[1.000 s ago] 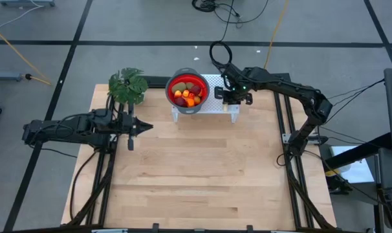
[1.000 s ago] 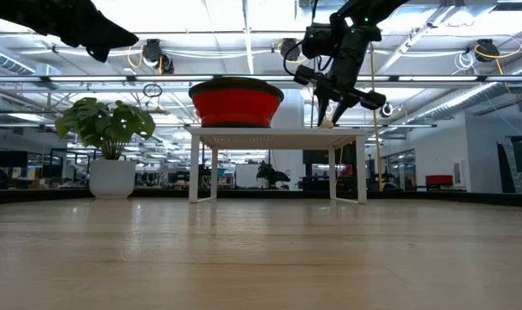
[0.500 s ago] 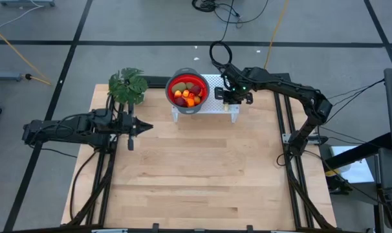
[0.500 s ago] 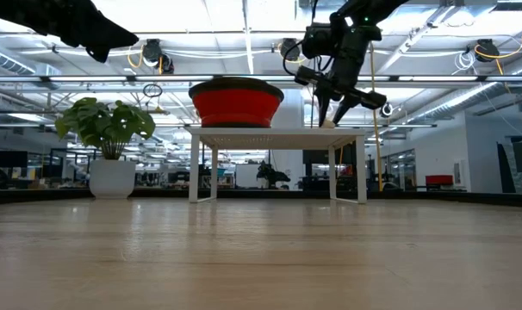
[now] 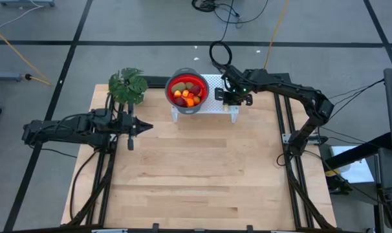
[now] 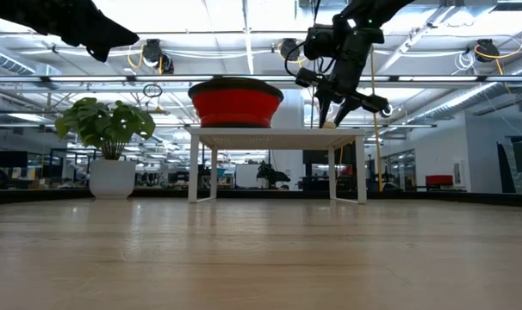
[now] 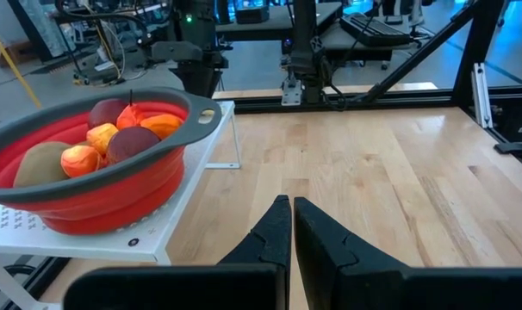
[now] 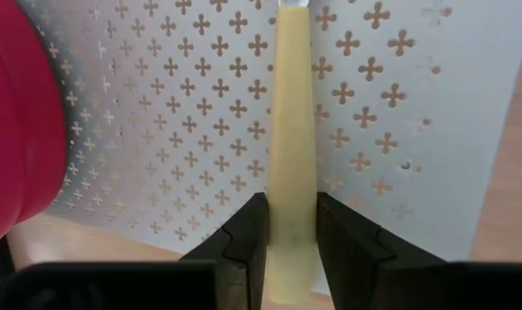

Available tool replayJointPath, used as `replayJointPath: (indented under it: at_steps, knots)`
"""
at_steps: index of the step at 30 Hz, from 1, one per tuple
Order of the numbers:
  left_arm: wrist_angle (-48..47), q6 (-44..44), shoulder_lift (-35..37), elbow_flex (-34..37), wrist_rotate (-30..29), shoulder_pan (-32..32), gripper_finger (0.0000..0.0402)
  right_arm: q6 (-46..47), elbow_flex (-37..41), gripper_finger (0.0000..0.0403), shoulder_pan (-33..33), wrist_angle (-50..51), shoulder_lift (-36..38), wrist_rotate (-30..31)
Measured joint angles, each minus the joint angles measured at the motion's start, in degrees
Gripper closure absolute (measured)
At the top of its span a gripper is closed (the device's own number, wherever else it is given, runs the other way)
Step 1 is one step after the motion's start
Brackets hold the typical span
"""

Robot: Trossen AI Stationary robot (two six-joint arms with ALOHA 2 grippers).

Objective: Pick & Place Fruit
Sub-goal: Put the yellow table knife on the shelf

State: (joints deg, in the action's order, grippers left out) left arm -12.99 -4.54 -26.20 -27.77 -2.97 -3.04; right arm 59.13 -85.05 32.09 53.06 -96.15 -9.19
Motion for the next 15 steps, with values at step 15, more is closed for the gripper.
replayJointPath:
  at_steps: [15]
  knots:
    - [0.0,0.3,0.0,0.0,-0.1,0.0,0.0382,0.0,0.7,0.0312,-0.2,-4.3,-0.2,-0.3]
